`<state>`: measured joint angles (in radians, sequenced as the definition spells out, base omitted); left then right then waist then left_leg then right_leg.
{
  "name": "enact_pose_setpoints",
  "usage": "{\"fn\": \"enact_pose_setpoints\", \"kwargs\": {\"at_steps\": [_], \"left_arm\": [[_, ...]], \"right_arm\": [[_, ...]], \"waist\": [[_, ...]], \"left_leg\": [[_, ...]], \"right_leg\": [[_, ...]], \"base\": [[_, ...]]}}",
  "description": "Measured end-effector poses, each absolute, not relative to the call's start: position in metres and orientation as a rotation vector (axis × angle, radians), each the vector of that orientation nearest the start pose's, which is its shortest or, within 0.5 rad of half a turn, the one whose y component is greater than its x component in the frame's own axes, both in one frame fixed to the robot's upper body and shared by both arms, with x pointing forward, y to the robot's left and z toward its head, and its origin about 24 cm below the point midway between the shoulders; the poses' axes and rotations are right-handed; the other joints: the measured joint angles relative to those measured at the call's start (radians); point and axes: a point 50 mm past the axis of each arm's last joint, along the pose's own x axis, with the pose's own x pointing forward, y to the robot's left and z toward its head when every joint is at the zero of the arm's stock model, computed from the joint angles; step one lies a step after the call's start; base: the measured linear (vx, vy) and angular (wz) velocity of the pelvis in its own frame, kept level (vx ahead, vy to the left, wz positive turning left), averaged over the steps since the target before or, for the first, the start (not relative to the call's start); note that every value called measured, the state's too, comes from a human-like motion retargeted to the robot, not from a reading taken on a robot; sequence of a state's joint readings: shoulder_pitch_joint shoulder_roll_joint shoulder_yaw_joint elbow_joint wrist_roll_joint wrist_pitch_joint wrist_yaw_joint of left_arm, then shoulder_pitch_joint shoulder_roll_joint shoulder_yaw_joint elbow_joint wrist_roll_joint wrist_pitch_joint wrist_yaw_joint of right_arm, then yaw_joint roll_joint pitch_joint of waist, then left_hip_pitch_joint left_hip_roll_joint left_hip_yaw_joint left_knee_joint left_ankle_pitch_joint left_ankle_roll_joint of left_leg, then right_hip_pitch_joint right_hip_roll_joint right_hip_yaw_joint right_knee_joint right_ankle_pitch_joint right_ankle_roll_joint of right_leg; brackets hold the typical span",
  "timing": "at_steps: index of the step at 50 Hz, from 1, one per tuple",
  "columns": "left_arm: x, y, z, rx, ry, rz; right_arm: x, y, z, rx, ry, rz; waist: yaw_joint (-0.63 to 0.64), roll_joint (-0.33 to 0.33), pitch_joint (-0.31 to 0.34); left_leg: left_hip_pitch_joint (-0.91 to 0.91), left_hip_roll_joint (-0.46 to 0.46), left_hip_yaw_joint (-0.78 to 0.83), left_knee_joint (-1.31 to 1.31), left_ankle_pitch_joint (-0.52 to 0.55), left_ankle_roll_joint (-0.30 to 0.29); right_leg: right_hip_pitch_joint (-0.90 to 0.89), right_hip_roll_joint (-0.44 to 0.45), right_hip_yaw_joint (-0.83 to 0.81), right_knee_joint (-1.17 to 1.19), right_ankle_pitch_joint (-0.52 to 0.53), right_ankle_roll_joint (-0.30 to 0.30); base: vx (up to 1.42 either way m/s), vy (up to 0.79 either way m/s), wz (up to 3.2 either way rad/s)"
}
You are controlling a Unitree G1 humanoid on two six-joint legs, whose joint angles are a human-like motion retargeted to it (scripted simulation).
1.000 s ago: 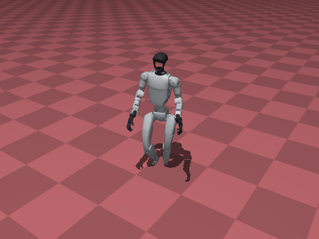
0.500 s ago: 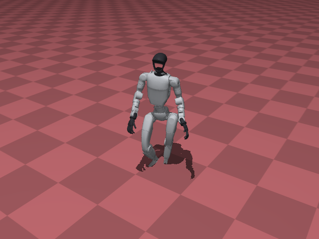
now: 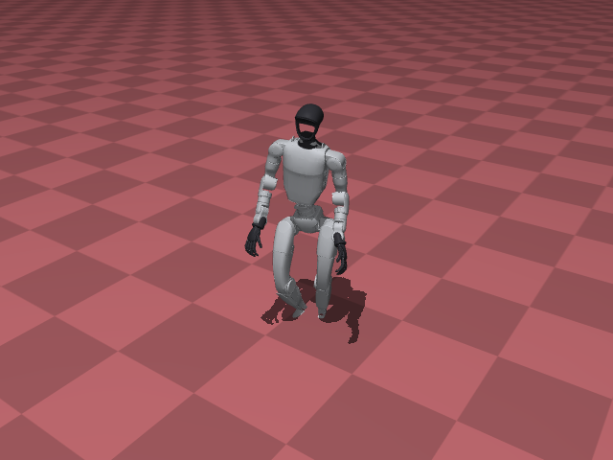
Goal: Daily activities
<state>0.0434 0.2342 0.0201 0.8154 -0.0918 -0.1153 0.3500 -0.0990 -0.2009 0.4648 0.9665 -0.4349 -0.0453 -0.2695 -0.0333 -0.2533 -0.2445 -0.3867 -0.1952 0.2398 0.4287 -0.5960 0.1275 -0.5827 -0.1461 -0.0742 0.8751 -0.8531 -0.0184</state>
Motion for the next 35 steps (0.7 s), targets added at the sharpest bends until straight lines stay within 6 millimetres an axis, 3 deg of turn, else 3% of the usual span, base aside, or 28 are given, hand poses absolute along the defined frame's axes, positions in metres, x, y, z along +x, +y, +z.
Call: {"fn": "enact_pose_setpoints", "kwargs": {"at_steps": [4, 7, 10, 15, 20, 26, 30, 33, 35], "left_arm": [[0.151, 0.254, -0.113, 0.271, 0.734, 0.526], [0.146, 0.251, -0.117, 0.277, 0.759, 0.557], [0.135, 0.248, -0.124, 0.275, 0.804, 0.584], [0.118, 0.245, -0.135, 0.263, 0.89, 0.617], [0.101, 0.251, -0.141, 0.253, 0.963, 0.66], [0.081, 0.254, -0.147, 0.233, 1.04, 0.703], [0.075, 0.252, -0.15, 0.218, 1.07, 0.708], [0.082, 0.249, -0.149, 0.221, 1.056, 0.685], [0.087, 0.247, -0.148, 0.237, 1.039, 0.666]], "right_arm": [[0.172, -0.164, -0.128, -0.917, 0.641, 0.278], [0.171, -0.172, -0.126, -0.938, 0.63, 0.239], [0.17, -0.18, -0.125, -0.951, 0.625, 0.21], [0.173, -0.185, -0.121, -0.955, 0.606, 0.195], [0.18, -0.186, -0.117, -0.959, 0.584, 0.189], [0.178, -0.187, -0.12, -0.947, 0.609, 0.169], [0.174, -0.186, -0.123, -0.92, 0.642, 0.158], [0.174, -0.185, -0.123, -0.895, 0.655, 0.148], [0.172, -0.183, -0.124, -0.884, 0.658, 0.139]], "waist": [[0.034, 0.062, 0.032], [0.085, 0.143, 0.04], [0.106, 0.164, 0.036], [0.116, 0.165, 0.009], [0.1, 0.13, -0.028], [0.076, 0.043, -0.021], [0.039, -0.029, 0.006], [0.016, -0.045, 0.018], [-0.006, -0.045, 0.019]], "left_leg": [[-0.227, 0.178, 0.006, 0.54, -0.187, 0.039], [-0.371, 0.299, -0.051, 0.765, -0.243, 0.054], [-0.459, 0.306, -0.071, 0.768, -0.242, 0.051], [-0.549, 0.249, -0.08, 0.539, -0.193, 0.007], [-0.567, 0.157, -0.09, 0.305, -0.09, -0.017], [-0.503, 0.04, -0.054, 0.354, -0.037, 0.023], [-0.398, -0.089, -0.025, 0.351, -0.047, 0.083], [-0.33, -0.142, -0.026, 0.342, -0.077, 0.114], [-0.293, -0.164, -0.029, 0.356, -0.109, 0.126]], "right_leg": [[0.047, 0.122, -0.027, -0.007, -0.007, -0.018], [0.091, 0.252, -0.04, -0.084, 0.022, -0.037], [0.124, 0.287, -0.029, -0.138, 0.032, -0.039], [0.164, 0.284, -0.011, -0.202, 0.034, -0.036], [0.17, 0.219, -0.02, -0.168, 0.031, -0.02], [0.186, 0.064, -0.018, 0.083, 0.052, 0.057], [0.172, -0.063, 0.041, 0.344, 0.219, 0.141], [0.093, -0.133, 0.067, 0.551, 0.354, 0.145], [0.03, -0.174, 0.075, 0.652, 0.351, 0.116]], "base": [[0.08, -0.06, -0.6], [0.17, -0.06, -0.86], [0.24, -0.04, -0.36], [0.31, 0.0, -0.11], [0.35, 0.04, 0.09], [0.42, 0.08, 0.27], [0.45, 0.1, 0.5], [0.45, 0.07, 0.19], [0.48, 0.05, 0.02]]}}
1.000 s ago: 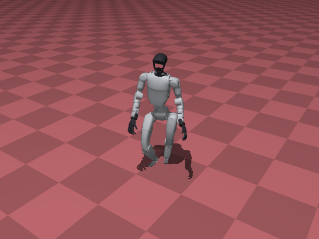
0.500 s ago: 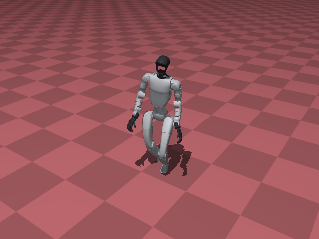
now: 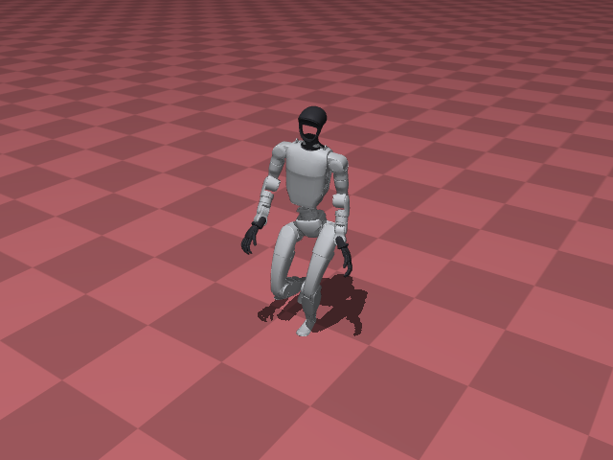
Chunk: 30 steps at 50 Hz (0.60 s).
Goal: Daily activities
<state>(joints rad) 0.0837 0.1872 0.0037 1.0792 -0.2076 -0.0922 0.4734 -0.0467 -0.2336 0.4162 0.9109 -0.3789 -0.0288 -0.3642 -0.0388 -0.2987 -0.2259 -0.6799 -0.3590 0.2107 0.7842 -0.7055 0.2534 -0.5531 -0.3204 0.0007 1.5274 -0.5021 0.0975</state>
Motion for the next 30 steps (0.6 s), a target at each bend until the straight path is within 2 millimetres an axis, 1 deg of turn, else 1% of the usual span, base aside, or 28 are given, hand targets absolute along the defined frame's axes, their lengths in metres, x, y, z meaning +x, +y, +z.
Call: {"fn": "enact_pose_setpoints", "kwargs": {"at_steps": [2, 3, 5, 7, 10, 13, 15, 17, 20, 23, 25, 28, 30], "left_arm": [[0.106, 0.249, -0.143, 0.266, 0.992, 0.651], [0.111, 0.248, -0.141, 0.281, 0.974, 0.64], [0.13, 0.249, -0.134, 0.311, 0.921, 0.62], [0.147, 0.248, -0.127, 0.345, 0.861, 0.597], [0.172, 0.247, -0.114, 0.394, 0.765, 0.556], [0.196, 0.243, -0.101, 0.444, 0.666, 0.51], [0.208, 0.239, -0.093, 0.465, 0.609, 0.482], [0.217, 0.234, -0.088, 0.472, 0.571, 0.458], [0.219, 0.226, -0.087, 0.46, 0.558, 0.43], [0.208, 0.22, -0.096, 0.434, 0.6, 0.412], [0.197, 0.218, -0.104, 0.432, 0.643, 0.402], [0.179, 0.216, -0.116, 0.439, 0.711, 0.375], [0.17, 0.214, -0.122, 0.455, 0.747, 0.352]], "right_arm": [[0.177, -0.184, -0.121, -0.877, 0.638, 0.116], [0.176, -0.184, -0.121, -0.874, 0.638, 0.108], [0.177, -0.187, -0.119, -0.871, 0.626, 0.082], [0.174, -0.19, -0.119, -0.87, 0.628, 0.059], [0.166, -0.196, -0.122, -0.872, 0.656, 0.031], [0.154, -0.203, -0.128, -0.876, 0.709, 0.011], [0.146, -0.208, -0.132, -0.882, 0.749, 0.001], [0.137, -0.213, -0.137, -0.886, 0.791, -0.001], [0.121, -0.218, -0.143, -0.898, 0.854, 0.004], [0.109, -0.223, -0.147, -0.919, 0.894, 0.006], [0.103, -0.223, -0.148, -0.929, 0.909, 0.009], [0.102, -0.224, -0.148, -0.95, 0.903, 0.007], [0.105, -0.225, -0.146, -0.96, 0.88, 0.001]], "waist": [[-0.006, 0.022, 0.008], [-0.017, 0.029, 0.008], [-0.022, 0.062, 0.016], [-0.04, 0.082, 0.014], [-0.055, 0.113, 0.007], [-0.053, 0.139, -0.011], [-0.045, 0.153, -0.026], [-0.038, 0.161, -0.037], [-0.037, 0.165, -0.044], [-0.037, 0.196, -0.023], [-0.031, 0.218, -0.019], [-0.015, 0.302, -0.007], [-0.001, 0.336, -0.007]], "left_leg": [[0.083, 0.0, -0.028, -0.067, -0.018, 0.001], [0.107, -0.003, -0.035, -0.068, -0.035, 0.0], [0.192, 0.007, -0.067, -0.134, -0.052, -0.007], [0.258, 0.004, -0.096, -0.188, -0.057, -0.017], [0.351, 0.006, -0.141, -0.277, -0.053, -0.031], [0.423, 0.021, -0.175, -0.358, -0.045, -0.052], [0.461, 0.035, -0.187, -0.397, -0.042, -0.067], [0.497, 0.048, -0.194, -0.407, -0.044, -0.078], [0.54, 0.064, -0.184, -0.344, -0.062, -0.095], [0.558, 0.123, -0.169, -0.144, -0.084, -0.126], [0.536, 0.177, -0.159, 0.034, -0.071, -0.156], [0.459, 0.327, -0.163, 0.341, 0.031, -0.21], [0.386, 0.416, -0.154, 0.514, 0.115, -0.219]], "right_leg": [[-0.081, 0.0, 0.008, 0.03, -0.04, -0.04], [-0.118, -0.007, 0.008, 0.035, -0.079, -0.057], [-0.19, 0.015, 0.0, -0.009, -0.14, -0.087], [-0.259, 0.027, -0.009, -0.091, -0.189, -0.099], [-0.346, 0.074, -0.023, -0.27, -0.214, -0.087], [-0.404, 0.148, -0.029, -0.493, -0.198, -0.047], [-0.427, 0.198, -0.026, -0.632, -0.183, -0.022], [-0.434, 0.23, -0.019, -0.707, -0.166, -0.01], [-0.431, 0.245, -0.007, -0.662, -0.147, -0.02], [-0.372, 0.271, -0.027, -0.542, -0.138, -0.065], [-0.343, 0.301, -0.048, -0.474, -0.147, -0.097], [-0.259, 0.391, -0.128, -0.489, -0.165, -0.156], [-0.214, 0.438, -0.158, -0.514, -0.178, -0.181]], "base": [[0.51, 0.04, -0.15], [0.52, 0.02, -0.08], [0.55, 0.0, -0.08], [0.54, -0.04, 0.15], [0.54, -0.07, 0.2], [0.53, -0.11, 0.1], [0.52, -0.11, 0.02], [0.51, -0.09, 0.09], [0.51, -0.07, 0.28], [0.53, -0.07, 0.24], [0.54, -0.07, -0.02], [0.51, -0.07, -0.17], [0.49, -0.05, -0.19]]}}
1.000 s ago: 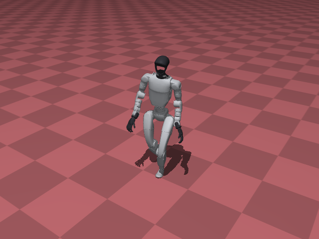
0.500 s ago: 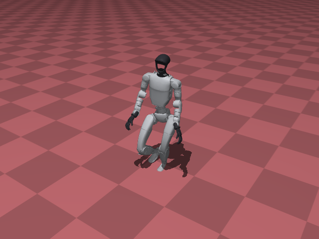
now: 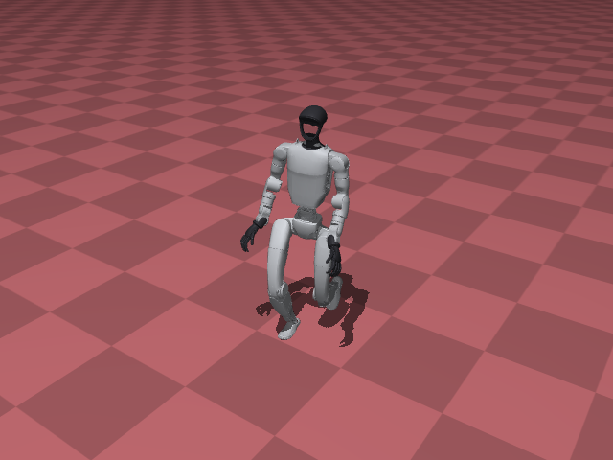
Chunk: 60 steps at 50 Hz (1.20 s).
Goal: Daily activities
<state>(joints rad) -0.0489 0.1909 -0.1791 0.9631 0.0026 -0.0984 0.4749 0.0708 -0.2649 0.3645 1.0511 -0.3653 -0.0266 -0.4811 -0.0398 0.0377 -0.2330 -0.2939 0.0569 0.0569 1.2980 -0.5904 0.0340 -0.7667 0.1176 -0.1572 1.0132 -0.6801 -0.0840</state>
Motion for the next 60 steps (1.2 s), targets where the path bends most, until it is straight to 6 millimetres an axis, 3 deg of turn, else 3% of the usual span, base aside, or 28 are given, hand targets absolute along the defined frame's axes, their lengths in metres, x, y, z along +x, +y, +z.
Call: {"fn": "enact_pose_setpoints", "kwargs": {"at_steps": [2, 5, 9, 12, 18, 21, 25, 28, 30, 33, 36, 39, 45, 52, 60], "left_arm": [[0.163, 0.214, -0.125, 0.473, 0.769, 0.338], [0.154, 0.219, -0.127, 0.497, 0.793, 0.344], [0.14, 0.231, -0.13, 0.502, 0.831, 0.397], [0.127, 0.24, -0.133, 0.493, 0.868, 0.444], [0.104, 0.248, -0.139, 0.474, 0.935, 0.508], [0.096, 0.251, -0.14, 0.468, 0.956, 0.532], [0.086, 0.253, -0.142, 0.456, 0.989, 0.561], [0.081, 0.252, -0.144, 0.443, 1.008, 0.573], [0.078, 0.249, -0.145, 0.434, 1.015, 0.572], [0.081, 0.247, -0.144, 0.434, 0.995, 0.555], [0.09, 0.243, -0.142, 0.458, 0.95, 0.517], [0.102, 0.239, -0.138, 0.495, 0.896, 0.47], [0.134, 0.233, -0.126, 0.57, 0.768, 0.391], [0.167, 0.223, -0.109, 0.62, 0.614, 0.325], [0.177, 0.218, -0.101, 0.661, 0.536, 0.279]], "right_arm": [[0.111, -0.224, -0.143, -0.968, 0.844, -0.01], [0.123, -0.222, -0.137, -0.963, 0.784, -0.034], [0.138, -0.217, -0.13, -0.934, 0.714, -0.059], [0.147, -0.212, -0.125, -0.904, 0.676, -0.063], [0.157, -0.206, -0.121, -0.887, 0.631, -0.03], [0.156, -0.204, -0.122, -0.894, 0.633, -0.012], [0.146, -0.203, -0.128, -0.899, 0.675, 0.008], [0.133, -0.202, -0.135, -0.897, 0.731, 0.021], [0.124, -0.202, -0.14, -0.894, 0.768, 0.03], [0.117, -0.199, -0.144, -0.87, 0.806, 0.04], [0.115, -0.197, -0.144, -0.85, 0.811, 0.037], [0.116, -0.195, -0.143, -0.84, 0.796, 0.027], [0.122, -0.198, -0.138, -0.839, 0.743, -0.008], [0.12, -0.206, -0.136, -0.873, 0.734, -0.045], [0.105, -0.211, -0.142, -0.877, 0.79, -0.062]], "waist": [[0.012, 0.004, -0.006], [0.029, -0.014, -0.016], [0.044, -0.056, -0.02], [0.046, -0.082, -0.026], [0.031, -0.097, -0.077], [0.026, -0.111, -0.091], [0.029, -0.153, -0.086], [0.015, -0.225, -0.072], [0.006, -0.258, -0.071], [-0.008, -0.316, -0.061], [-0.019, -0.333, -0.056], [-0.034, -0.325, -0.052], [-0.059, -0.277, -0.025], [-0.068, -0.208, -0.021], [-0.053, -0.193, -0.046]], "left_leg": [[-0.088, 0.064, 0.017, 0.125, 0.017, 0.033], [-0.224, 0.114, 0.039, 0.213, -0.053, 0.099], [-0.378, 0.09, 0.066, 0.122, -0.17, 0.141], [-0.468, 0.048, 0.08, -0.045, -0.199, 0.129], [-0.6, -0.057, 0.063, -0.453, -0.144, 0.059], [-0.612, -0.098, 0.059, -0.554, -0.115, 0.052], [-0.596, -0.134, 0.087, -0.483, -0.082, 0.076], [-0.545, -0.206, 0.136, -0.426, -0.057, 0.116], [-0.522, -0.245, 0.157, -0.389, -0.06, 0.141], [-0.434, -0.329, 0.186, -0.451, -0.058, 0.184], [-0.361, -0.368, 0.194, -0.493, -0.077, 0.208], [-0.288, -0.379, 0.192, -0.526, -0.11, 0.212], [-0.101, -0.378, 0.153, -0.652, -0.158, 0.188], [0.055, -0.357, 0.091, -0.812, -0.166, 0.151], [0.16, -0.348, 0.031, -0.916, -0.171, 0.137]], "right_leg": [[0.042, 0.023, -0.008, -0.028, -0.018, -0.011], [0.114, 0.037, 0.0, -0.081, -0.044, -0.008], [0.221, 0.032, 0.034, -0.149, -0.08, 0.014], [0.29, 0.019, 0.062, -0.194, -0.105, 0.027], [0.367, -0.002, 0.096, -0.279, -0.125, 0.041], [0.398, -0.022, 0.103, -0.26, -0.138, 0.049], [0.445, -0.075, 0.114, -0.149, -0.158, 0.076], [0.479, -0.184, 0.118, 0.002, -0.134, 0.127], [0.482, -0.248, 0.115, 0.109, -0.049, 0.169], [0.447, -0.358, 0.133, 0.279, 0.147, 0.228], [0.37, -0.447, 0.13, 0.43, 0.247, 0.22], [0.289, -0.527, 0.105, 0.52, 0.188, 0.163], [0.132, -0.582, 0.044, 0.461, -0.024, 0.085], [-0.033, -0.486, 0.017, 0.176, -0.091, 0.121], [-0.142, -0.359, 0.127, -0.062, -0.047, 0.193]], "base": [[0.5, -0.03, -0.07], [0.51, -0.02, -0.05], [0.52, -0.01, -0.15], [0.52, -0.01, -0.22], [0.49, 0.01, -0.18], [0.48, 0.05, -0.08], [0.5, 0.07, -0.08], [0.53, 0.09, 0.23], [0.52, 0.09, 0.24], [0.48, 0.1, 0.09], [0.45, 0.09, -0.15], [0.44, 0.08, -0.3], [0.42, 0.02, -0.24], [0.37, -0.08, 0.0], [0.29, -0.1, 0.11]]}}
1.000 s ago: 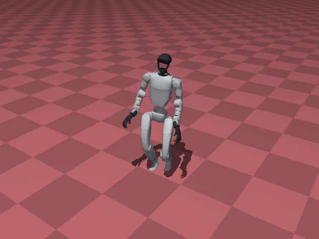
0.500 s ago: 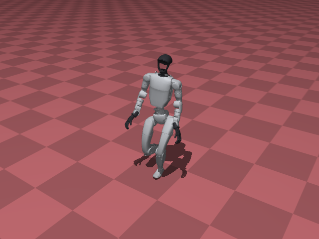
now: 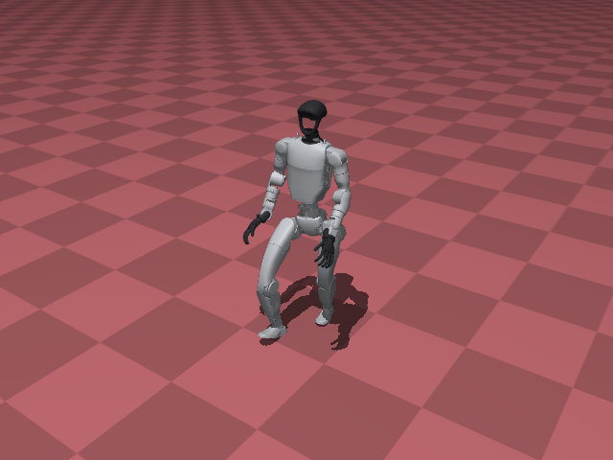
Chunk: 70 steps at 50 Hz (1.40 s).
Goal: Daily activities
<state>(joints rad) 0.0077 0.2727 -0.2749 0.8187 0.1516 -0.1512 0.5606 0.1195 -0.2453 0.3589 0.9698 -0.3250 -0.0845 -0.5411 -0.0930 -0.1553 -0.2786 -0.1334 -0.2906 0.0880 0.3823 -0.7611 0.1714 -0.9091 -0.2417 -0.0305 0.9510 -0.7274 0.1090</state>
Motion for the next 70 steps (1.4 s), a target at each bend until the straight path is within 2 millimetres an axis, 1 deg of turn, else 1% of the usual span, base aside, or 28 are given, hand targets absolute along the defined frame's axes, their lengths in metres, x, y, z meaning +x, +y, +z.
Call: {"fn": "enact_pose_setpoints", "kwargs": {"at_steps": [4, 8, 10, 13, 17, 21, 23, 25, 29, 32, 38, 42, 43, 45, 47, 48, 50, 52, 53, 55, 57, 58, 60, 62, 63, 65, 67, 70], "left_arm": [[0.167, 0.22, -0.108, 0.678, 0.574, 0.269], [0.151, 0.224, -0.118, 0.695, 0.654, 0.249], [0.141, 0.226, -0.124, 0.704, 0.701, 0.232], [0.126, 0.228, -0.132, 0.718, 0.771, 0.194], [0.109, 0.229, -0.141, 0.732, 0.844, 0.131], [0.099, 0.229, -0.145, 0.746, 0.885, 0.068], [0.096, 0.228, -0.146, 0.75, 0.894, 0.042], [0.095, 0.227, -0.147, 0.752, 0.897, 0.02], [0.094, 0.222, -0.148, 0.745, 0.891, -0.004], [0.093, 0.22, -0.148, 0.736, 0.885, -0.011], [0.087, 0.216, -0.15, 0.706, 0.89, 0.0], [0.076, 0.214, -0.152, 0.679, 0.918, 0.008], [0.076, 0.214, -0.152, 0.669, 0.922, 0.01], [0.069, 0.212, -0.154, 0.654, 0.943, 0.01], [0.067, 0.211, -0.155, 0.636, 0.955, 0.011], [0.063, 0.21, -0.156, 0.629, 0.966, 0.009], [0.062, 0.21, -0.156, 0.616, 0.977, 0.007], [0.055, 0.208, -0.158, 0.607, 0.996, 0.001], [0.055, 0.208, -0.158, 0.602, 1.0, -0.002], [0.049, 0.206, -0.16, 0.595, 1.019, -0.009], [0.047, 0.206, -0.16, 0.591, 1.027, -0.017], [0.043, 0.205, -0.161, 0.589, 1.037, -0.023], [0.042, 0.205, -0.161, 0.585, 1.044, -0.031], [0.036, 0.202, -0.162, 0.581, 1.059, -0.043], [0.037, 0.202, -0.163, 0.58, 1.057, -0.048], [0.032, 0.198, -0.164, 0.575, 1.068, -0.061], [0.037, 0.197, -0.164, 0.572, 1.055, -0.067], [0.039, 0.191, -0.164, 0.562, 1.047, -0.079]], "right_arm": [[0.098, -0.211, -0.144, -0.871, 0.81, -0.059], [0.095, -0.21, -0.146, -0.868, 0.819, -0.05], [0.095, -0.208, -0.146, -0.871, 0.815, -0.042], [0.095, -0.206, -0.146, -0.877, 0.806, -0.027], [0.098, -0.205, -0.145, -0.886, 0.784, -0.007], [0.102, -0.206, -0.144, -0.896, 0.762, 0.002], [0.104, -0.208, -0.143, -0.902, 0.756, -0.002], [0.105, -0.21, -0.142, -0.912, 0.755, -0.008], [0.106, -0.216, -0.142, -0.936, 0.765, -0.024], [0.104, -0.219, -0.143, -0.954, 0.78, -0.034], [0.1, -0.223, -0.146, -0.976, 0.81, -0.038], [0.095, -0.221, -0.148, -0.97, 0.831, -0.031], [0.097, -0.222, -0.148, -0.967, 0.831, -0.032], [0.094, -0.219, -0.149, -0.955, 0.842, -0.028], [0.096, -0.219, -0.149, -0.94, 0.844, -0.031], [0.095, -0.217, -0.15, -0.933, 0.848, -0.028], [0.098, -0.216, -0.15, -0.916, 0.849, -0.03], [0.096, -0.213, -0.151, -0.901, 0.853, -0.025], [0.098, -0.213, -0.15, -0.892, 0.85, -0.027], [0.097, -0.21, -0.151, -0.88, 0.852, -0.022], [0.101, -0.21, -0.15, -0.865, 0.844, -0.022], [0.1, -0.209, -0.151, -0.86, 0.845, -0.02], [0.106, -0.208, -0.149, -0.849, 0.83, -0.018], [0.108, -0.205, -0.149, -0.838, 0.82, -0.013], [0.114, -0.204, -0.147, -0.832, 0.805, -0.013], [0.117, -0.2, -0.147, -0.819, 0.791, -0.008], [0.129, -0.196, -0.144, -0.801, 0.762, -0.008], [0.132, -0.19, -0.143, -0.784, 0.747, 0.003]], "waist": [[0.007, -0.016, 0.001], [0.017, -0.019, 0.016], [0.026, -0.005, 0.024], [0.043, 0.037, 0.023], [0.068, 0.091, 0.013], [0.093, 0.126, 0.003], [0.102, 0.129, -0.002], [0.108, 0.124, -0.01], [0.105, 0.099, -0.034], [0.103, 0.086, -0.05], [0.116, 0.096, -0.056], [0.134, 0.122, -0.047], [0.136, 0.124, -0.041], [0.143, 0.139, -0.037], [0.144, 0.14, -0.025], [0.146, 0.148, -0.024], [0.144, 0.14, -0.015], [0.143, 0.148, -0.009], [0.142, 0.14, -0.004], [0.138, 0.146, 0.003], [0.137, 0.133, 0.014], [0.133, 0.137, 0.019], [0.133, 0.124, 0.028], [0.125, 0.126, 0.039], [0.125, 0.118, 0.041], [0.114, 0.118, 0.052], [0.112, 0.106, 0.056], [0.09, 0.104, 0.071]], "left_leg": [[0.054, -0.001, -0.027, 0.008, -0.015, 0.004], [0.09, 0.026, -0.045, 0.084, -0.027, -0.004], [0.072, 0.065, -0.046, 0.19, -0.036, -0.023], [0.006, 0.151, -0.048, 0.378, -0.046, -0.054], [-0.083, 0.281, -0.03, 0.578, -0.055, -0.066], [-0.172, 0.395, 0.006, 0.726, -0.061, -0.052], [-0.223, 0.426, 0.025, 0.767, -0.073, -0.033], [-0.276, 0.434, 0.042, 0.784, -0.091, -0.012], [-0.383, 0.389, 0.07, 0.732, -0.112, 0.025], [-0.442, 0.339, 0.082, 0.657, -0.112, 0.034], [-0.48, 0.267, 0.063, 0.522, -0.098, 0.014], [-0.477, 0.255, 0.026, 0.5, -0.085, -0.012], [-0.454, 0.242, 0.014, 0.466, -0.072, -0.014], [-0.449, 0.242, -0.007, 0.485, -0.075, -0.025], [-0.398, 0.225, -0.021, 0.435, -0.062, -0.022], [-0.396, 0.23, -0.024, 0.454, -0.07, -0.024], [-0.338, 0.209, -0.024, 0.392, -0.055, -0.015], [-0.319, 0.216, -0.02, 0.407, -0.065, -0.017], [-0.282, 0.201, -0.015, 0.361, -0.053, -0.011], [-0.261, 0.209, -0.004, 0.376, -0.062, -0.014], [-0.194, 0.187, 0.011, 0.301, -0.042, -0.004], [-0.188, 0.195, 0.02, 0.32, -0.05, -0.008], [-0.125, 0.17, 0.038, 0.243, -0.031, 0.006], [-0.106, 0.178, 0.062, 0.261, -0.039, 0.003], [-0.077, 0.162, 0.072, 0.216, -0.029, 0.014], [-0.057, 0.168, 0.1, 0.233, -0.034, 0.009], [-0.017, 0.144, 0.124, 0.171, -0.022, 0.024], [0.0, 0.155, 0.177, 0.205, -0.035, 0.019]], "right_leg": [[0.008, 0.011, 0.041, 0.047, 0.039, -0.004], [0.068, 0.022, 0.029, 0.103, 0.055, -0.032], [0.111, 0.043, 0.002, 0.108, 0.047, -0.051], [0.166, 0.097, -0.056, 0.08, 0.048, -0.073], [0.232, 0.173, -0.126, 0.004, 0.063, -0.087], [0.289, 0.229, -0.174, -0.084, 0.077, -0.087], [0.312, 0.24, -0.19, -0.124, 0.081, -0.083], [0.328, 0.237, -0.202, -0.159, 0.082, -0.077], [0.338, 0.199, -0.223, -0.208, 0.08, -0.062], [0.346, 0.172, -0.238, -0.238, 0.077, -0.053], [0.402, 0.166, -0.262, -0.294, 0.062, -0.051], [0.437, 0.182, -0.267, -0.284, 0.037, -0.061], [0.472, 0.19, -0.267, -0.328, 0.045, -0.063], [0.479, 0.198, -0.265, -0.3, 0.028, -0.067], [0.538, 0.205, -0.26, -0.362, 0.039, -0.07], [0.535, 0.206, -0.259, -0.337, 0.029, -0.07], [0.586, 0.202, -0.25, -0.388, 0.038, -0.07], [0.59, 0.198, -0.246, -0.354, 0.026, -0.066], [0.619, 0.192, -0.24, -0.387, 0.034, -0.062], [0.624, 0.188, -0.234, -0.352, 0.023, -0.058], [0.664, 0.175, -0.219, -0.39, 0.029, -0.047], [0.661, 0.173, -0.215, -0.362, 0.021, -0.045], [0.691, 0.158, -0.198, -0.389, 0.021, -0.032], [0.688, 0.151, -0.186, -0.346, 0.006, -0.024], [0.696, 0.142, -0.175, -0.358, 0.004, -0.017], [0.691, 0.132, -0.162, -0.316, -0.012, -0.01], [0.692, 0.118, -0.142, -0.321, -0.021, 0.006], [0.673, 0.102, -0.126, -0.252, -0.046, 0.017]], "base": [[0.26, -0.1, 0.21], [0.28, -0.11, 0.13], [0.28, -0.13, 0.03], [0.29, -0.12, -0.06], [0.29, -0.1, -0.09], [0.27, -0.08, -0.08], [0.24, -0.07, 0.02], [0.23, -0.06, 0.1], [0.21, -0.06, 0.21], [0.22, -0.04, 0.14], [0.24, -0.03, -0.15], [0.19, -0.02, -0.45], [0.19, -0.02, -0.5], [0.16, -0.02, -0.55], [0.15, -0.01, -0.53], [0.12, -0.01, -0.56], [0.12, -0.01, -0.55], [0.09, -0.02, -0.63], [0.09, -0.02, -0.68], [0.06, -0.03, -0.76], [0.07, -0.03, -0.86], [0.04, -0.04, -0.93], [0.06, -0.04, -1.01], [0.02, -0.06, -1.09], [0.04, -0.05, -1.16], [0.02, -0.07, -1.22], [0.04, -0.06, -1.34], [-0.02, -0.09, -1.45]]}}
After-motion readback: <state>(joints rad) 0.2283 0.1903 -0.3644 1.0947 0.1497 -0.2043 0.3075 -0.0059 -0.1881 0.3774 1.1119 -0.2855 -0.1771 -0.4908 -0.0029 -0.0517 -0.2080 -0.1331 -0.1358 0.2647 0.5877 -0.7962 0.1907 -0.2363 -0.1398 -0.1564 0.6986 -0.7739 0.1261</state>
